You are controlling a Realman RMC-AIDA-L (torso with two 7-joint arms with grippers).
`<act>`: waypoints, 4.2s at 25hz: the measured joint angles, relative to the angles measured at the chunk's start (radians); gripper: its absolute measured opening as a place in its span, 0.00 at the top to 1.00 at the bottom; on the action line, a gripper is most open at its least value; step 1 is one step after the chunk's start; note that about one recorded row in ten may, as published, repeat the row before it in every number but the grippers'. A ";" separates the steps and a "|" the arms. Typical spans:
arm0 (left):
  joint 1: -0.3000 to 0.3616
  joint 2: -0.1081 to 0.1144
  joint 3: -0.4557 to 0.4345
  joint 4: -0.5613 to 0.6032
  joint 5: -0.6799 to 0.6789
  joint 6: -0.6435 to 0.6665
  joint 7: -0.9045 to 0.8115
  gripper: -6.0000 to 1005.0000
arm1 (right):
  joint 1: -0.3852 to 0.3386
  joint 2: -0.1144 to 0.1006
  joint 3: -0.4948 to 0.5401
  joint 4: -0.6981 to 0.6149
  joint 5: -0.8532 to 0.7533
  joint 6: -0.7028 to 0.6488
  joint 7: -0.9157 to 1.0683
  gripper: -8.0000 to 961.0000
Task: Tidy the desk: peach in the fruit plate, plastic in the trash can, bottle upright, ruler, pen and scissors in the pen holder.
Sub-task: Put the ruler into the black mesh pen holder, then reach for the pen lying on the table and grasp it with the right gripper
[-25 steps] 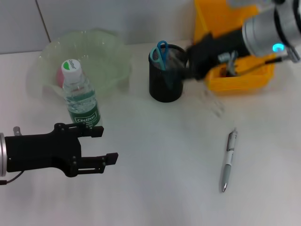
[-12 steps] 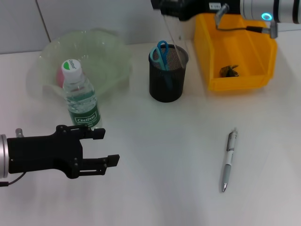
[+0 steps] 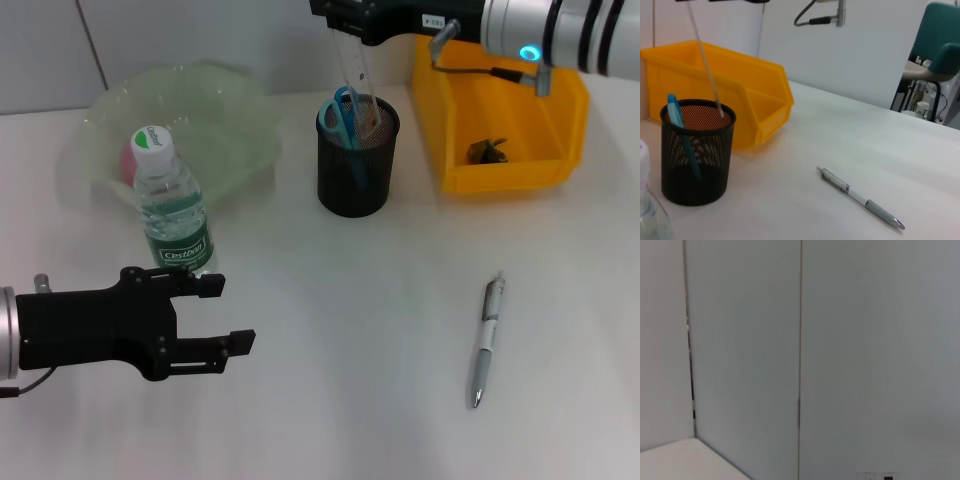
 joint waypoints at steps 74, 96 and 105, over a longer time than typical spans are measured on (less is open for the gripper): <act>-0.002 -0.002 -0.026 -0.025 -0.061 0.014 -0.024 0.22 | -0.080 -0.067 0.154 -0.380 -0.505 -0.742 0.545 0.32; -0.102 0.001 -0.151 -0.015 -0.055 -0.006 0.041 0.22 | 0.046 -0.032 0.183 -0.291 -1.060 -0.948 1.278 0.32; -0.126 0.004 -0.224 0.000 -0.058 -0.001 0.126 0.22 | 0.109 -0.002 0.348 -0.133 -1.131 -0.857 1.304 0.33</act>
